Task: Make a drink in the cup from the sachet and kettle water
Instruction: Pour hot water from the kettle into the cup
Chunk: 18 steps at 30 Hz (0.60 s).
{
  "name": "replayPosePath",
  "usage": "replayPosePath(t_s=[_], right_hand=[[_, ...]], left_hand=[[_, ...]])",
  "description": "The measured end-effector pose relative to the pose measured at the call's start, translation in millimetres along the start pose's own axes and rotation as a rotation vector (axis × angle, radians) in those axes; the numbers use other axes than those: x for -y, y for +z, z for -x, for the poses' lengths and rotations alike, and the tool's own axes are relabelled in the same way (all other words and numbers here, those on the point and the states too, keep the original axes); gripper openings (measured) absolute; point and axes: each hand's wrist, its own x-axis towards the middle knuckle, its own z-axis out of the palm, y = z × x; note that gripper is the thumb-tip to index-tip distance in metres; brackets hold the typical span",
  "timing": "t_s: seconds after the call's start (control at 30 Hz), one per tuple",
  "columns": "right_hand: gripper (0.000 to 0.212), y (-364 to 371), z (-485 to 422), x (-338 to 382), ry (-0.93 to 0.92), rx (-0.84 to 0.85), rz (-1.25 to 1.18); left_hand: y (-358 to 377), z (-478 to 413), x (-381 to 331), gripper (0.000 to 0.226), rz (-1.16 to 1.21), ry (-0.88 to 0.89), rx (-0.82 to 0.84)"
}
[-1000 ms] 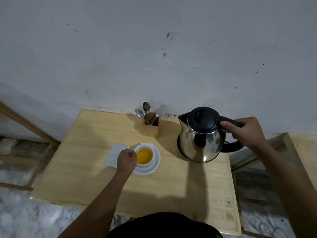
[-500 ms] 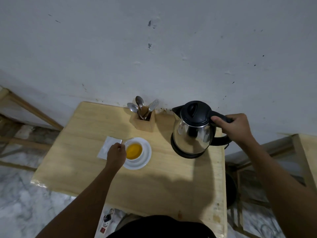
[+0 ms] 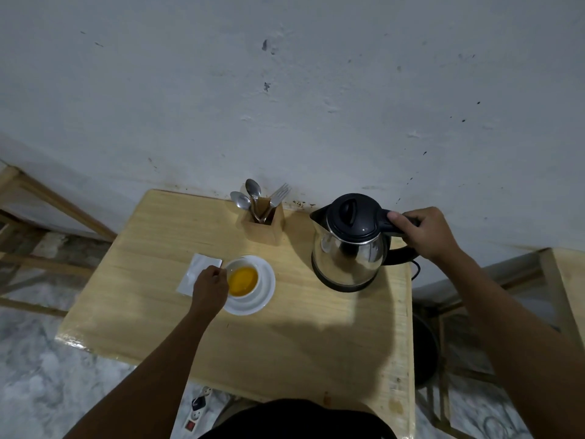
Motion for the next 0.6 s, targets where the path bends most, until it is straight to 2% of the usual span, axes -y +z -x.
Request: replayPosePath(t_s=[0.1,0.13,0.27,0.37,0.47,0.6], right_hand=[[0.078,1,1,0,0.017,-0.035,0.051],[0.077,2,3,-1,0.02,-0.061,0.071],[0.045,14,19,10,0.065,-0.239,0.152],[0.031,30,31,29,0.072,-0.397,0.226],[0.023,48,39,56,-0.073,-0.522,0.338],[0.019,86,39,101,-0.401,-0.529,0.418]], left_hand=[[-2,0,0,0.031,0.0,0.019,0.007],[-2,0,0,0.032,-0.002,0.022,0.009],[-5,-3,-1,0.029,-0.009,0.005,0.051],[-8,-5,-2,0.029,-0.03,0.001,0.091],[-12,-9,0,0.036,-0.035,0.005,0.13],[-18,-17,6,0.031,0.018,-0.026,0.213]])
